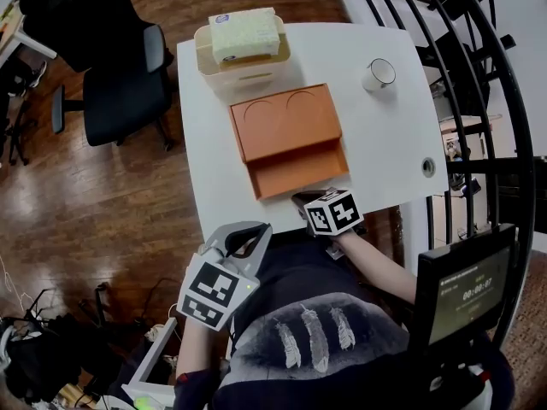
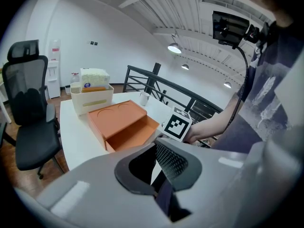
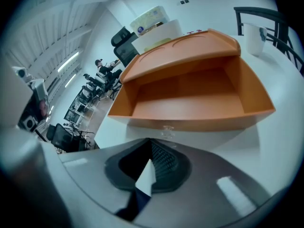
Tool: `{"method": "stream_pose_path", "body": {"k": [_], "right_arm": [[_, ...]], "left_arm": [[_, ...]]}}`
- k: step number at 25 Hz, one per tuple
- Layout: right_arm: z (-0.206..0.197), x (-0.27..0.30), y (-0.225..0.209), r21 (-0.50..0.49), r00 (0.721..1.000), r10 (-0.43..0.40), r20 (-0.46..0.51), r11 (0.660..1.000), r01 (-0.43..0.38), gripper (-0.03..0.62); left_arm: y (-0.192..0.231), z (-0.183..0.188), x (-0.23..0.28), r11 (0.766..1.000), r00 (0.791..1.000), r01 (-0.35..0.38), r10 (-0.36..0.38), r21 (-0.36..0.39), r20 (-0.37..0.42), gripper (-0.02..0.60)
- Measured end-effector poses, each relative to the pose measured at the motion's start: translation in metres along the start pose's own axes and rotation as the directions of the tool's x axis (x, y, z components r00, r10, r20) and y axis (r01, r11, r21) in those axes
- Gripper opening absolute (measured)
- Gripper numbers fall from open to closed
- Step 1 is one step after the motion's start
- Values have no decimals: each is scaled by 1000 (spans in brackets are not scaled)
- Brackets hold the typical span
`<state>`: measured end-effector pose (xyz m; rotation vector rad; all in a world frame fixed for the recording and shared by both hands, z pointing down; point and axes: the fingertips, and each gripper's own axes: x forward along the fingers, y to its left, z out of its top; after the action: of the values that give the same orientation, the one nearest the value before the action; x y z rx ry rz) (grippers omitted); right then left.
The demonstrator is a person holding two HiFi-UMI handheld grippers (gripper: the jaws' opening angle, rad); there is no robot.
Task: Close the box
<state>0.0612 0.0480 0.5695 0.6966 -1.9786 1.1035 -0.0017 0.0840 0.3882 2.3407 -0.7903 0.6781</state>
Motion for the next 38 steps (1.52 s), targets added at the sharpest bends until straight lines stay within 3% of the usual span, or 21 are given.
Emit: {"method": "stream_pose_path", "body": {"k": [8, 38], "right_arm": [[7, 2, -10, 58, 999, -10, 38, 998, 7, 2], [21, 7, -20, 64, 997, -32, 65, 998, 28, 2]], "left_arm": [[1, -1, 0, 1000, 1000, 3, -3, -1, -2, 3], [4, 2, -4, 1000, 1000, 7, -7, 6, 7, 3]]}}
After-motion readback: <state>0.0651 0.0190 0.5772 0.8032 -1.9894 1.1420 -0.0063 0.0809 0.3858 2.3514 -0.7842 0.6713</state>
